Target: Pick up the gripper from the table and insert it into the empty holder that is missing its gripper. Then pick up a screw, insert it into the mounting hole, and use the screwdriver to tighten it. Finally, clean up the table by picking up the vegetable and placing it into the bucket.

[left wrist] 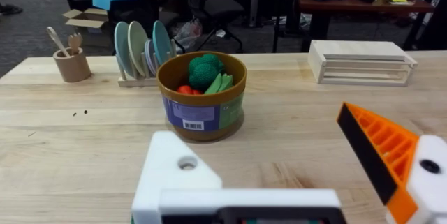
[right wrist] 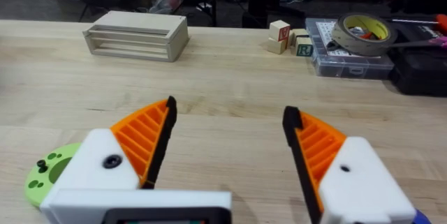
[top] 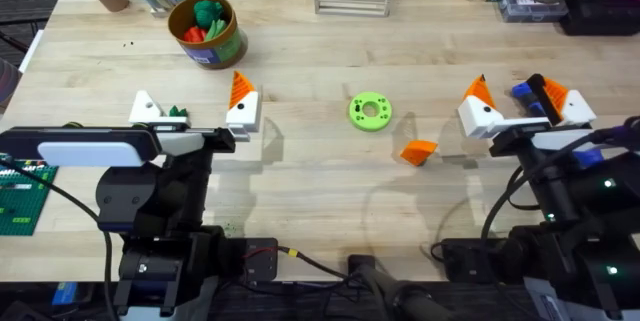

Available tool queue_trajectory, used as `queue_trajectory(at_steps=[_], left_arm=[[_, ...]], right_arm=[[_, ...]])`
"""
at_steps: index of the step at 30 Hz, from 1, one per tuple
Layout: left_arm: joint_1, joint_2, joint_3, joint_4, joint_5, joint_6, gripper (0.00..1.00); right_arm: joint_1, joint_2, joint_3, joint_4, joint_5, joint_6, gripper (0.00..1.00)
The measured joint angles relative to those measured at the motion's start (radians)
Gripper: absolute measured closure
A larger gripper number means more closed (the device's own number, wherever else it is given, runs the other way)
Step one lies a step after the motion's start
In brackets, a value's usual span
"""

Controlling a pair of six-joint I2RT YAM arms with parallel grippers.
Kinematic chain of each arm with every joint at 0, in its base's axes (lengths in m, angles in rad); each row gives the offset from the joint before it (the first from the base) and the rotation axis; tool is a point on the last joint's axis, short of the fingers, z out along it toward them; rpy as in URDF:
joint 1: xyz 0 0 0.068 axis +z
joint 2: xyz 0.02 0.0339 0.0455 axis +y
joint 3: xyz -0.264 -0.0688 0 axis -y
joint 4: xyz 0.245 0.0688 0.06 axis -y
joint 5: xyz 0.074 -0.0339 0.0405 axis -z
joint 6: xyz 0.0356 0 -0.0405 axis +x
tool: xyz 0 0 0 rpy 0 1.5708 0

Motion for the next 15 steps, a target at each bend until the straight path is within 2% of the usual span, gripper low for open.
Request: queue_trajectory(at_steps=[5, 11, 13, 15], left_arm=[[0.0, 0.0, 0.0, 0.0, 0.0, 0.002, 0.006], [0.0, 0.0, 0.0, -0.001, 0.0, 0.036, 0.009], [0.0, 0.0, 0.003, -0.023, -0.001, 0.043, 0.008], [0.0, 0.0, 0.019, -0.089, -0.005, 0.045, 0.008]], right_arm=[[0.0, 0.0, 0.0, -0.006, 0.0, 0.0, 0.01], [0.0, 0.0, 0.0, -0.004, 0.0, 0.0, 0.01], [0.0, 0.0, 0.0, 0.001, 0.0, 0.0, 0.01], [-0.001, 0.0, 0.0, 0.016, 0.0, 0.0, 0.01]])
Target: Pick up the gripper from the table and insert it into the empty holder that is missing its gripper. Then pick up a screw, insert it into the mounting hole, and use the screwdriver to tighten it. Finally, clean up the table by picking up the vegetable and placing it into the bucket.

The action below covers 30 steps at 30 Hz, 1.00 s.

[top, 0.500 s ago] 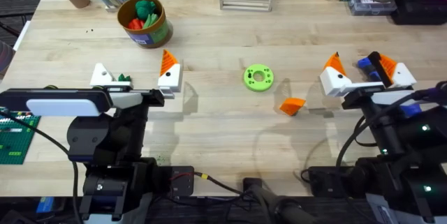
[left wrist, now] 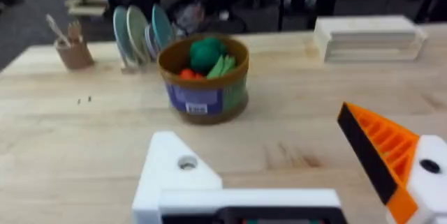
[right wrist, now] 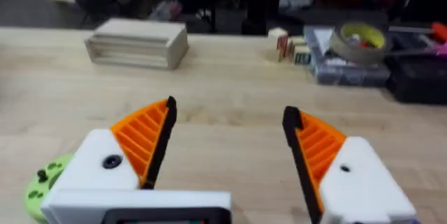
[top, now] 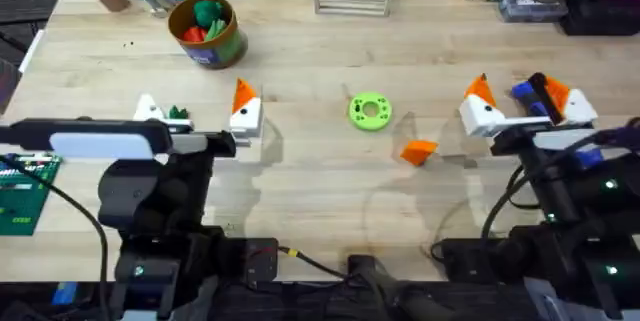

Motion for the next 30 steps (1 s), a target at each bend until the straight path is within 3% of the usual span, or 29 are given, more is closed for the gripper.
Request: queue_trajectory(at_steps=[4, 9, 15, 18, 25, 30], left_arm=[[0.0, 0.004, 0.111, -0.175, -0.043, -0.005, 0.009], [0.0, 0.072, 0.35, -0.346, -0.117, -0.008, 0.009], [0.0, 0.305, 0.631, -0.623, -0.244, -0.008, 0.009], [0.0, 0.453, 0.714, -0.708, -0.282, -0.008, 0.009], [0.0, 0.753, 0.758, -0.764, -0.311, -0.008, 0.007], [0.0, 0.898, 0.758, -0.761, -0.328, -0.011, 0.009]], right_arm=[[0.0, 0.0, 0.012, 0.006, 0.0, 0.0, 0.01], [0.0, 0.013, 0.108, -0.084, 0.0, 0.0, 0.011], [0.0, 0.117, 0.316, -0.188, 0.0, 0.0, 0.01], [0.0, 0.214, 0.401, -0.264, 0.0, -0.001, 0.011], [0.0, 0.45, 0.552, -0.296, 0.0, -0.004, 0.01], [0.0, 0.493, 0.569, -0.299, 0.0, -0.004, 0.01]])
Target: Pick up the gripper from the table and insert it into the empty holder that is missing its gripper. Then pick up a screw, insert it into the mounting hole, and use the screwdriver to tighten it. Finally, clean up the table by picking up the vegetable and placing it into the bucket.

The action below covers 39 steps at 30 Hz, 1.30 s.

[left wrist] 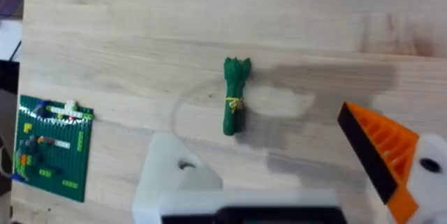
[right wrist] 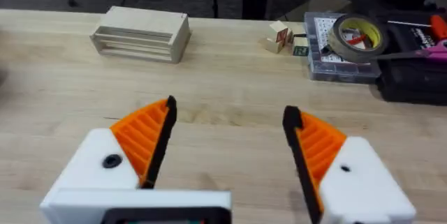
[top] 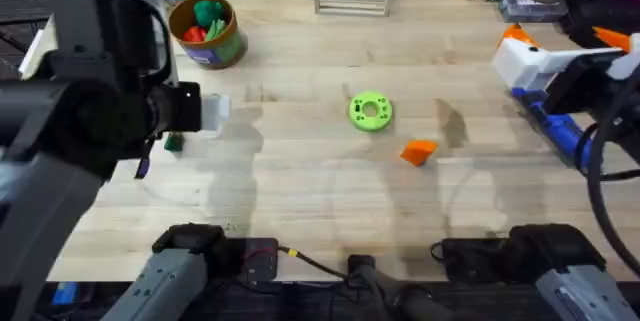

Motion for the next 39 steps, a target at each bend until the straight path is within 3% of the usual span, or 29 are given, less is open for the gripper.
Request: queue_trajectory(at_steps=[4, 9, 13, 15, 16, 19, 21, 22, 27, 28, 29, 34, 35, 36, 39], left_arm=[[0.028, 0.078, 0.0, 0.001, -0.023, -0.084, 0.008], [0.127, 0.193, 0.0, 0.005, -0.026, -0.272, 0.008], [0.197, 0.261, 0.0, 0.008, 0.016, -0.353, 0.053], [0.217, 0.278, 0.0, 0.009, 0.034, -0.377, 0.241], [0.223, 0.283, 0.0, 0.01, 0.043, -0.383, 0.438], [0.224, 0.284, 0.0, 0.016, 0.06, -0.394, 0.887], [0.224, 0.276, 0.0, 0.017, 0.075, -0.396, 0.991], [0.224, 0.265, 0.0, 0.02, 0.079, -0.395, 0.946], [0.224, 0.167, 0.0, 0.02, 0.093, -0.405, 0.172], [0.224, 0.138, 0.0, 0.021, 0.098, -0.414, 0.089], [0.224, 0.113, 0.0, 0.021, 0.101, -0.414, 0.153], [0.224, -0.032, 0.0, 0.025, 0.17, -0.397, 0.942], [0.224, -0.059, 0.0, 0.028, 0.199, -0.379, 0.98], [0.224, -0.087, 0.0, 0.034, 0.241, -0.348, 0.878], [0.224, -0.172, 0.0, 0.055, 0.39, -0.265, 0.399]], right_arm=[[0.0, 0.0, 0.0, 0.007, 0.0, 0.0, 0.01], [0.0, 0.0, 0.0, 0.005, 0.0, 0.0, 0.011], [0.0, 0.0, 0.0, 0.006, 0.0, -0.001, 0.01], [0.0, 0.0, 0.0, 0.006, 0.0, -0.001, 0.01], [0.0, 0.0, 0.0, 0.005, 0.0, -0.001, 0.01], [0.0, 0.0, 0.0, 0.005, 0.0, -0.003, 0.01], [0.0, 0.0, 0.0, 0.005, 0.0, -0.004, 0.01], [0.0, 0.0, 0.0, 0.005, 0.0, -0.004, 0.01], [0.0, 0.0, 0.0, 0.005, 0.0, -0.004, 0.01], [0.0, 0.0, 0.0, 0.005, 0.0, -0.004, 0.01], [0.0, 0.0, 0.0, 0.005, 0.0, -0.004, 0.01], [0.0, 0.0, 0.0, 0.005, 0.0, -0.004, 0.01], [0.0, 0.0, 0.0, 0.005, 0.0, -0.004, 0.01], [0.0, 0.0, 0.0, 0.005, 0.0, -0.004, 0.01], [0.0, 0.0, 0.0, 0.005, 0.0, -0.004, 0.009]])
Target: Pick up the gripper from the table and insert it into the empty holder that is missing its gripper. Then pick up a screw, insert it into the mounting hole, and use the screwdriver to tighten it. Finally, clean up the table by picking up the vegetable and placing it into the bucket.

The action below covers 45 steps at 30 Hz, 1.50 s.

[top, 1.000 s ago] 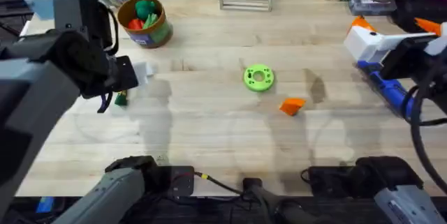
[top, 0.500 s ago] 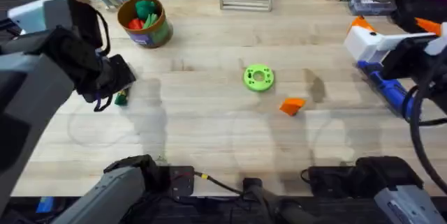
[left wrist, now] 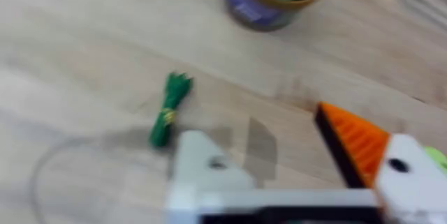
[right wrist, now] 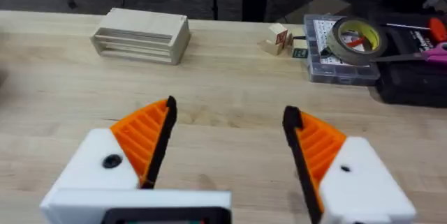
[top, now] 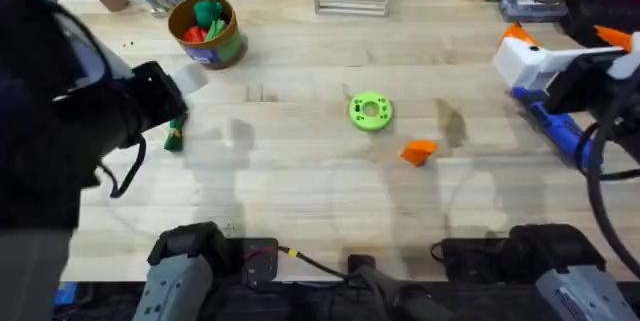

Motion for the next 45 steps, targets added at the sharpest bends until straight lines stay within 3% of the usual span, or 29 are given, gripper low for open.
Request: queue_trajectory(at_steps=[2, 3, 12, 16, 22, 25, 27, 28, 30, 31, 37, 41, 45], left_arm=[[0.0, -0.055, 0.0, 0.024, 0.083, 0.04, 0.09], [0.0, -0.082, 0.0, 0.038, 0.123, 0.051, 0.028], [0.0, -0.243, 0.0, 0.182, 0.418, 0.101, 0.006], [0.0, -0.246, 0.0, 0.189, 0.493, 0.105, 0.006], [0.0, -0.245, 0.0, 0.192, 0.532, 0.104, 0.033], [0.0, -0.245, 0.0, 0.174, 0.54, 0.113, 0.362], [0.0, -0.245, 0.0, 0.147, 0.543, 0.114, 0.391], [0.0, -0.245, 0.0, 0.123, 0.542, 0.119, 0.348], [0.0, -0.245, 0.0, 0.069, 0.544, 0.116, 0.052], [0.0, -0.245, 0.0, 0.046, 0.545, 0.118, 0.022], [0.0, -0.245, 0.0, 0.029, 0.541, 0.119, 0.007], [0.0, -0.243, 0.0, 0.127, 0.533, 0.126, 0.007], [-0.022, -0.242, 0.0, 0.219, 0.527, 0.181, 0.007]], right_arm=[[0.0, 0.0, 0.0, 0.0, 0.0, 0.0, 0.01], [0.0, 0.0, 0.0, 0.0, 0.0, 0.0, 0.01], [0.0, 0.0, 0.0, 0.0, 0.0, 0.0, 0.01], [0.0, 0.0, 0.0, 0.0, 0.0, 0.0, 0.01], [0.0, 0.0, 0.0, 0.0, 0.0, 0.0, 0.01], [0.0, 0.0, 0.0, 0.0, 0.0, 0.0, 0.01], [0.0, 0.0, 0.0, -0.002, 0.0, 0.0, 0.01], [0.0, 0.0, 0.0, -0.005, 0.0, 0.0, 0.01], [0.0, 0.0, 0.0, -0.02, 0.0, 0.0, 0.01], [0.0, 0.0, 0.0, -0.027, 0.0, 0.0, 0.01], [0.0, 0.0, 0.0, -0.101, 0.0, 0.0, 0.01], [0.0, 0.0, 0.0, -0.163, 0.0, 0.0, 0.01], [0.0, 0.0, 0.0, -0.237, 0.0, 0.0, 0.01]])
